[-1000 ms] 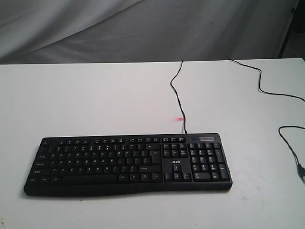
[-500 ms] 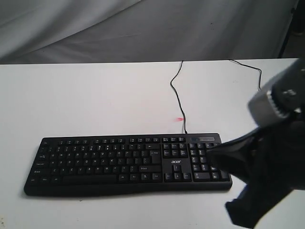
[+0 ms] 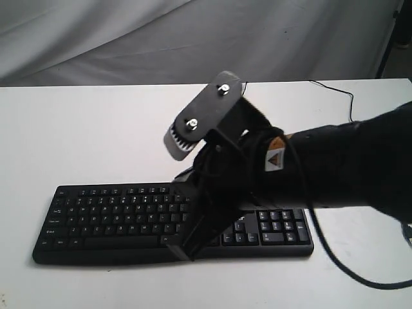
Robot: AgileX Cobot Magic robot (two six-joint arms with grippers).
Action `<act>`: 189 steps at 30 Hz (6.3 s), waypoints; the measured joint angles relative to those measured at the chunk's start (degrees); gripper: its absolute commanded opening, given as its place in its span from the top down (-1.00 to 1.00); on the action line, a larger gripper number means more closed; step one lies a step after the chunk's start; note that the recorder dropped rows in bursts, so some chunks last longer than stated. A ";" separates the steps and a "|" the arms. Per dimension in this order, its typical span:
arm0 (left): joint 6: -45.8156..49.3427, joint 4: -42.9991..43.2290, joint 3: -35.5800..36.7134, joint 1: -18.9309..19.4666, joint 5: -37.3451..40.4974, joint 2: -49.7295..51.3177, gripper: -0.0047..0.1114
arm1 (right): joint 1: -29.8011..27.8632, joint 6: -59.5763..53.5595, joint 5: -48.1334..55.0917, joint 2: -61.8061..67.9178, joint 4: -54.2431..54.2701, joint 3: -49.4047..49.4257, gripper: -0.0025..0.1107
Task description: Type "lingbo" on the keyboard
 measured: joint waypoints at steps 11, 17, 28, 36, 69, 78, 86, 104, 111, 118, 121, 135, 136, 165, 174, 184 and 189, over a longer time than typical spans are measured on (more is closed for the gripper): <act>0.00 0.00 0.00 0.00 0.00 0.00 0.91 | 1.16 -6.75 -14.58 14.07 0.00 -0.36 0.96; 0.00 0.00 0.00 0.00 0.00 0.00 0.91 | 1.16 -6.85 -21.17 19.57 -0.21 -0.36 0.96; 0.00 0.00 0.00 0.00 0.00 0.00 0.91 | 3.46 -7.18 -22.98 27.75 -2.09 -7.69 0.96; 0.00 0.00 0.00 0.00 0.00 0.00 0.91 | 3.46 -7.21 -22.27 31.42 -2.74 -8.30 0.96; 0.00 0.00 0.00 0.00 0.00 0.00 0.91 | 0.61 -7.36 -23.17 35.21 -5.75 -8.39 0.96; 0.00 0.00 0.00 0.00 0.00 0.00 0.91 | 0.36 -7.36 -23.17 35.87 -5.75 -8.39 0.96; 0.00 0.00 0.00 0.00 0.00 0.00 0.91 | 0.36 -7.36 -22.86 35.87 -5.75 -8.39 0.96; 0.00 0.00 0.00 0.00 0.00 0.00 0.91 | 0.36 -7.36 -21.84 34.94 -6.69 -8.96 0.96; 0.00 0.00 0.00 0.00 0.00 0.00 0.91 | 0.36 -7.36 -21.72 34.19 -6.69 -8.96 0.96; 0.00 0.00 0.00 0.00 0.00 0.00 0.91 | 0.36 -7.36 -21.13 34.16 -6.69 -11.91 0.96; 0.00 0.00 0.00 0.00 0.00 0.00 0.91 | 0.36 -7.36 -21.13 34.16 -7.00 -13.43 0.96; 0.00 0.00 0.00 0.00 0.00 0.00 0.91 | 0.36 -7.24 -21.94 37.86 -7.97 -13.84 0.96; 0.00 0.00 0.00 0.00 0.00 0.00 0.91 | 0.36 -7.24 -22.12 37.86 -7.97 -13.84 0.96; 0.00 0.00 0.00 0.00 0.00 0.00 0.91 | 1.13 -5.96 -23.66 38.92 -7.97 -13.84 0.96; 0.00 0.00 0.00 0.00 0.00 0.00 0.91 | 1.13 -5.96 -23.66 39.25 -7.97 -13.84 0.96; 0.00 0.00 0.00 0.00 0.00 0.00 0.91 | 1.13 -5.96 -24.45 40.18 -7.97 -13.84 0.96; 0.00 0.00 0.00 0.00 0.00 0.00 0.91 | 1.13 -5.96 -24.45 40.18 -7.97 -13.84 0.96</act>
